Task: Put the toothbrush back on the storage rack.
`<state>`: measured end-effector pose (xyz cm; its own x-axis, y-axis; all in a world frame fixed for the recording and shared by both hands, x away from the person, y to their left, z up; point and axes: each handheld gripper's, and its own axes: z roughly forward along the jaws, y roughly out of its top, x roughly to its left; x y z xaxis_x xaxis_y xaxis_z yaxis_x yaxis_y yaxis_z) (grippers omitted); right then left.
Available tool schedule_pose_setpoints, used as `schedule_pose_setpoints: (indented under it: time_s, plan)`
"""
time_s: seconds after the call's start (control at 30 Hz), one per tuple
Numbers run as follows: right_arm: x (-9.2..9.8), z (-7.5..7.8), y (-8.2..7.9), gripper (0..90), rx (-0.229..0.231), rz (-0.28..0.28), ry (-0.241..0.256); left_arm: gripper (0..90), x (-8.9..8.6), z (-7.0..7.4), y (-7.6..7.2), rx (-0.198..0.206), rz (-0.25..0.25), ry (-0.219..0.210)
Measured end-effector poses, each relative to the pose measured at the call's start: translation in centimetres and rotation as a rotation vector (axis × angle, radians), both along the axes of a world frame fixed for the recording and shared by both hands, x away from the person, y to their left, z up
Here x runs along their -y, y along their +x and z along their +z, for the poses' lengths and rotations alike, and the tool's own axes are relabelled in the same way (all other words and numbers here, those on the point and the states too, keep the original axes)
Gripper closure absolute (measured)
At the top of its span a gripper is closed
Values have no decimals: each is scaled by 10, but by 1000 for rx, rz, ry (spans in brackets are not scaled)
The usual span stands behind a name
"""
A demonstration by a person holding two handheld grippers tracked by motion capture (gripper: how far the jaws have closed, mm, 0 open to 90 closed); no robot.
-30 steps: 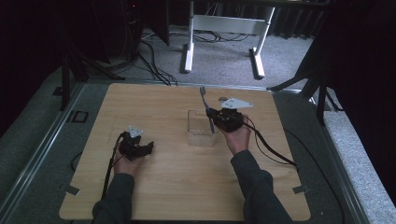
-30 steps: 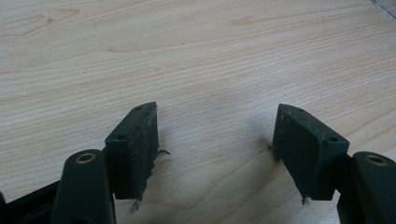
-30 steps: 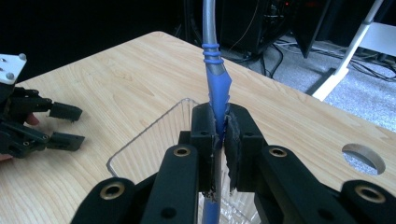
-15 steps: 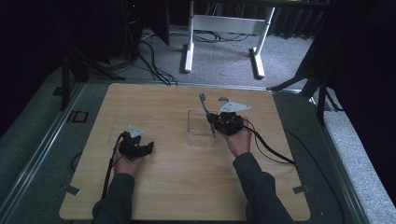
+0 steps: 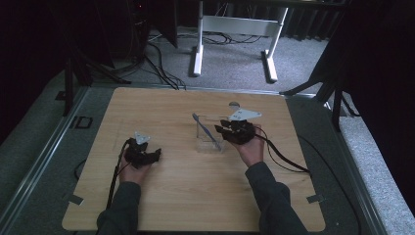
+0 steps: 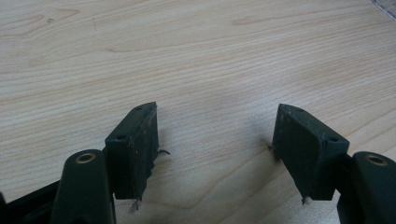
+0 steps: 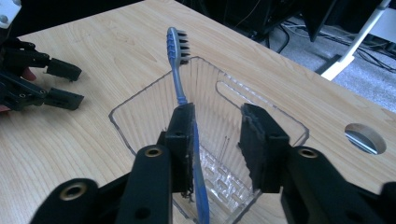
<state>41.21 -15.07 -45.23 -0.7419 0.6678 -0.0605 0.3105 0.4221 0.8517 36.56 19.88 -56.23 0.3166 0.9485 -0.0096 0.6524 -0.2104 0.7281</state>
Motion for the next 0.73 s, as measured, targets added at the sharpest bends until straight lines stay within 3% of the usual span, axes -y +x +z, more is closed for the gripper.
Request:
schedule_pose_setpoints:
  time_s: [0.33, 0.73]
  plan:
    - [15, 4, 0, 522, -20, -46, 32, 318, 0, 0, 0, 0, 0, 1]
    - [36, 3, -12, 434, -54, -77, 13, 319, 0, 0, 0, 1, -1, 2]
